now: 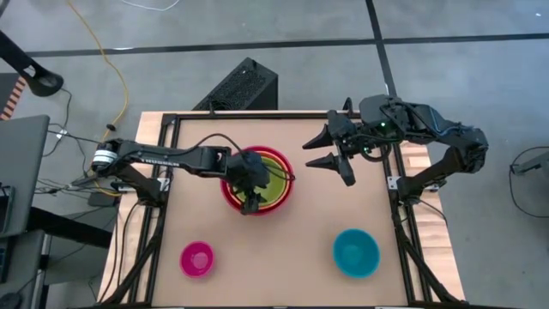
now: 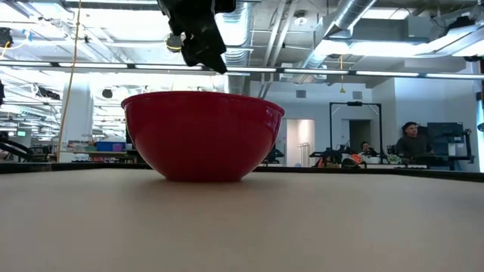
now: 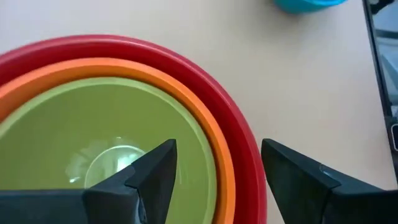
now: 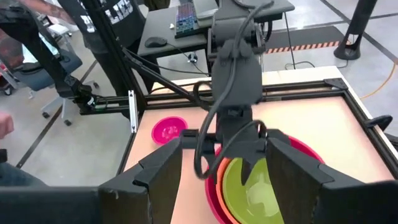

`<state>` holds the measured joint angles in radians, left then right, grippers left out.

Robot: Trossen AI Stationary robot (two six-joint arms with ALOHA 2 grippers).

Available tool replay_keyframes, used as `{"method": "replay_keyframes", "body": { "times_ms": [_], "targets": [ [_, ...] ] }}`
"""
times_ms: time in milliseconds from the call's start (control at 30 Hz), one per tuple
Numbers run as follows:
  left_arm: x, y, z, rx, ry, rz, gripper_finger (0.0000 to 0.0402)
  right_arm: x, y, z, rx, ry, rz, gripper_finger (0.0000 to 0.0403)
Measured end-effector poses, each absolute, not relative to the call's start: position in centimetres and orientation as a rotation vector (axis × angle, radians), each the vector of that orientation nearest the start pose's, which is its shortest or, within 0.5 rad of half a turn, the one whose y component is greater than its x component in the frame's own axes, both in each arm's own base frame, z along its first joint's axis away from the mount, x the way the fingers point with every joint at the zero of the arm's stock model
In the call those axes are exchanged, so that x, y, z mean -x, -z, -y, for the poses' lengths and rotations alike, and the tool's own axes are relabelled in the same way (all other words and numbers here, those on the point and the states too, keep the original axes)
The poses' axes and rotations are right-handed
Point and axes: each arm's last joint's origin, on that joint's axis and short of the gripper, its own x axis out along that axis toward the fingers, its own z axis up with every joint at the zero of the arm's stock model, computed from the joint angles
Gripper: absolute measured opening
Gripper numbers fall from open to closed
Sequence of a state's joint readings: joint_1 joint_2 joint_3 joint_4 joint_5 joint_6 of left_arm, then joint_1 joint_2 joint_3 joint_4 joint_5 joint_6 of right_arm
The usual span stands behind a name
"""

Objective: Nest bowls inside each other
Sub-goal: Stack the blue bowl on top of the green bowl

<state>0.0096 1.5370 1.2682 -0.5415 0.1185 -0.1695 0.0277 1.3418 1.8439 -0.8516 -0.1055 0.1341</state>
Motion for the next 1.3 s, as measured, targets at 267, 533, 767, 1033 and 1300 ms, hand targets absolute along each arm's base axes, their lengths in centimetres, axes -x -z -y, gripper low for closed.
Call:
{"method": "replay_keyframes", "body": {
  "times_ms": [267, 533, 767, 1033, 1300],
  "targets": [
    [-31.7, -30.7, -1.2, 0.205, -0.058, -0.766, 0.0222, -24.4, -47.5, -1.0, -0.167, -0.089, -0.472, 0.0234],
    [-27.9, -33.7, -2.5, 0.160, -0.194, -0.725, 0.0222, -25.3, -43.4, -2.7, -0.204, -0.125, -0.646, 0.0234],
    [-24.1, -36.1, -3.1, 0.105, -0.326, -0.688, 0.0222, -24.1, -42.1, -3.8, -0.241, -0.139, -0.742, 0.0234],
    [-20.7, -37.3, -3.1, 0.051, -0.454, -0.700, 0.0222, -19.5, -41.6, -4.4, -0.290, -0.082, -0.961, 0.0234],
    [-19.8, -37.8, -3.1, 0.042, -0.484, -0.680, 0.0222, -17.0, -41.4, -6.0, -0.293, -0.048, -1.059, 0.0234]
  ]
}}
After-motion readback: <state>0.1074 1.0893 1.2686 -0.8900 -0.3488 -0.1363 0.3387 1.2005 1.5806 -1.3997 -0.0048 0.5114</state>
